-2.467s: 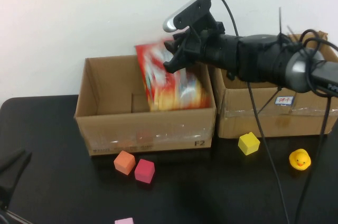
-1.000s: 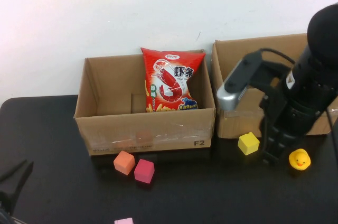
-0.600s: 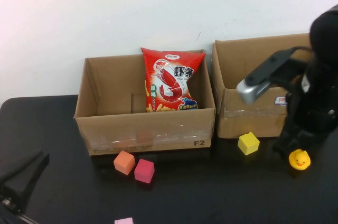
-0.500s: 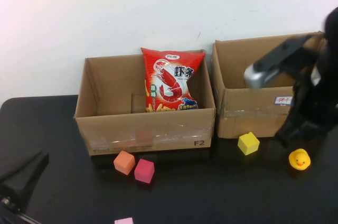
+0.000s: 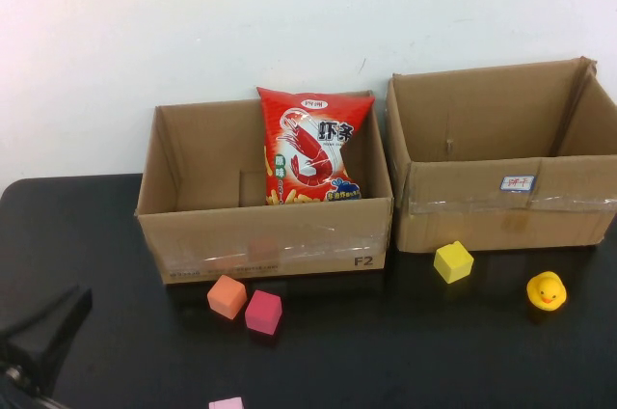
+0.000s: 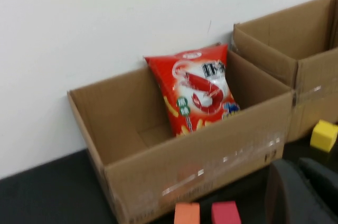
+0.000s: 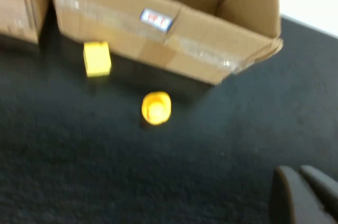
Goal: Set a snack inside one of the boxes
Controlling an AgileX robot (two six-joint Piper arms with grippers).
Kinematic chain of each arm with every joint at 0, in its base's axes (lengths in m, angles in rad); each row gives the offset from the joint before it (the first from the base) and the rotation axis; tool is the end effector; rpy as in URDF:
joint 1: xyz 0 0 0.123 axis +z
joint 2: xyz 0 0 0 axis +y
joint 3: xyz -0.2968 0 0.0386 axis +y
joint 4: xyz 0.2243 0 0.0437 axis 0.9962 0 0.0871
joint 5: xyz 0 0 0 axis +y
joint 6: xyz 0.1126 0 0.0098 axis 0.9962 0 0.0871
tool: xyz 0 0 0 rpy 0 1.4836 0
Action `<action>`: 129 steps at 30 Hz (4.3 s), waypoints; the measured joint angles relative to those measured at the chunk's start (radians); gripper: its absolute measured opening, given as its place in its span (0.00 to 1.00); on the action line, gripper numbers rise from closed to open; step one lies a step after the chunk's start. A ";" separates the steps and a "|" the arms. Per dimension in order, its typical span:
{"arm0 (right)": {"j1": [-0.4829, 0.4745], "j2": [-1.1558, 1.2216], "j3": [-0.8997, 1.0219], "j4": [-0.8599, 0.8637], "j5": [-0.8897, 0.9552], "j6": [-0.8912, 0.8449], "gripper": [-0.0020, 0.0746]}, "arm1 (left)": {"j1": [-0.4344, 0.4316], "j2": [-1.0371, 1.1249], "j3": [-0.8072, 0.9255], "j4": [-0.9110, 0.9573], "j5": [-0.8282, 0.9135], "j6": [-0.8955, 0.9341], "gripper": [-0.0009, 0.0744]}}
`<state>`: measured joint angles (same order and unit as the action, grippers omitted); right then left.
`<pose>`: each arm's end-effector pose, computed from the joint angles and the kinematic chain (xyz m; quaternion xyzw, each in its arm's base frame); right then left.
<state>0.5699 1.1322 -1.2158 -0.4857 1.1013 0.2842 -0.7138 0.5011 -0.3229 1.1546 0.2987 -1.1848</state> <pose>0.1890 0.0652 0.3912 -0.1666 0.9069 -0.0899 0.3765 0.0903 -0.0379 0.2795 0.1719 0.7570 -0.1326 0.6162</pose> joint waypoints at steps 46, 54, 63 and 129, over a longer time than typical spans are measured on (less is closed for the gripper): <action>0.000 -0.535 0.675 -0.024 -0.341 0.116 0.03 | 0.445 -0.304 0.040 0.117 -0.040 -0.022 0.01; 0.000 -0.535 0.675 -0.024 -0.341 0.116 0.03 | 0.705 -0.350 0.042 0.038 -0.231 -0.072 0.01; 0.000 -0.535 0.675 -0.024 -0.341 0.115 0.03 | 0.743 -0.380 0.145 0.068 -0.452 -0.070 0.01; -0.190 -0.832 0.848 0.110 -0.406 0.100 0.03 | 0.676 -0.510 0.344 -1.024 0.038 0.924 0.01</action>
<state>0.3801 0.3002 -0.3676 -0.3753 0.6949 0.3837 -0.0381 -0.0091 0.0211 0.1308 0.3370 -0.2613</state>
